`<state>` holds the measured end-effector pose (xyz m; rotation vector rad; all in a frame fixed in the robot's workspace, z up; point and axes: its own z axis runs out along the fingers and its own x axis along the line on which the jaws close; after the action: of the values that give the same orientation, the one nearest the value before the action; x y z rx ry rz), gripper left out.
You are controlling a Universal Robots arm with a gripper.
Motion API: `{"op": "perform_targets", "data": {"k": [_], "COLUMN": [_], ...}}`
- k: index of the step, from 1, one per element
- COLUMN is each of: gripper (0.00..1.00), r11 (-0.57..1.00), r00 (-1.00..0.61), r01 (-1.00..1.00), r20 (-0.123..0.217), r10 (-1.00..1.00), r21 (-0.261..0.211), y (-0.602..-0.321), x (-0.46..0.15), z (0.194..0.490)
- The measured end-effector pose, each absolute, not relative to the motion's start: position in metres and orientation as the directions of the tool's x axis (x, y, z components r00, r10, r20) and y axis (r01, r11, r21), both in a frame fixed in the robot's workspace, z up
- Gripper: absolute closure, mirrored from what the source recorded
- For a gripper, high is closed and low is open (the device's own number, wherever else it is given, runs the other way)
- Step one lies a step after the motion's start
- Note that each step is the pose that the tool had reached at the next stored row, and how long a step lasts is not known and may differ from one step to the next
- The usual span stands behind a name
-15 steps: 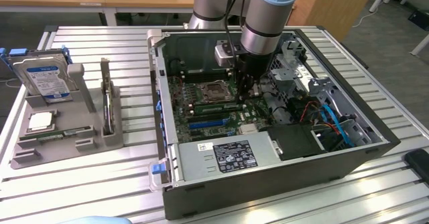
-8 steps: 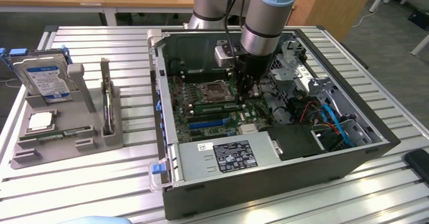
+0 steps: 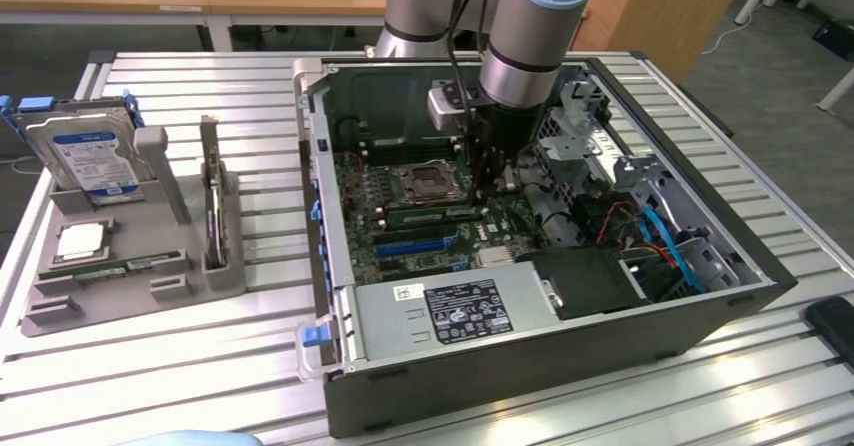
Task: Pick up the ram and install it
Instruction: 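Press down the ram until it locks into place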
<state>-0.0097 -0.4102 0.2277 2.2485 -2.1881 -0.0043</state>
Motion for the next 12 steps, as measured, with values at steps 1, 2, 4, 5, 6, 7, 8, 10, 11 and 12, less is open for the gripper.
{"op": "perform_targets", "data": {"k": [1,2,4,5,6,7,8,10,11,12], "gripper": [0.9,0.9,0.9,0.9,0.9,0.9,0.9,0.9,0.9,0.9], "r11": [-0.027,-0.027,-0.027,-0.027,-0.027,-0.027,-0.027,-0.027,-0.027,-0.027], "r00": [0.027,0.027,0.027,0.027,0.027,0.027,0.027,0.027,0.027,0.027], "r01": [-1.0,-1.0,-1.0,-1.0,-1.0,-1.0,-1.0,-1.0,-1.0,-1.0], "r20": [0.001,0.001,0.001,0.001,0.001,0.001,0.001,0.001,0.002,0.002], "r10": [-1.0,-1.0,-1.0,-1.0,-1.0,-1.0,-1.0,-1.0,-1.0,-1.0], "r21": [0.007,0.008,0.009,0.009,0.009,0.009,0.009,0.009,0.009,0.009], "y": [-0.41,-0.41,-0.41,-0.41,-0.41,-0.41,-0.41,-0.41,-0.41,-0.41], "x": [-0.01,-0.01,-0.01,-0.012,-0.014,-0.016,-0.019,-0.025,-0.028,-0.031], "z": [0.229,0.229,0.23,0.23,0.23,0.23,0.23,0.23,0.23,0.23]}}
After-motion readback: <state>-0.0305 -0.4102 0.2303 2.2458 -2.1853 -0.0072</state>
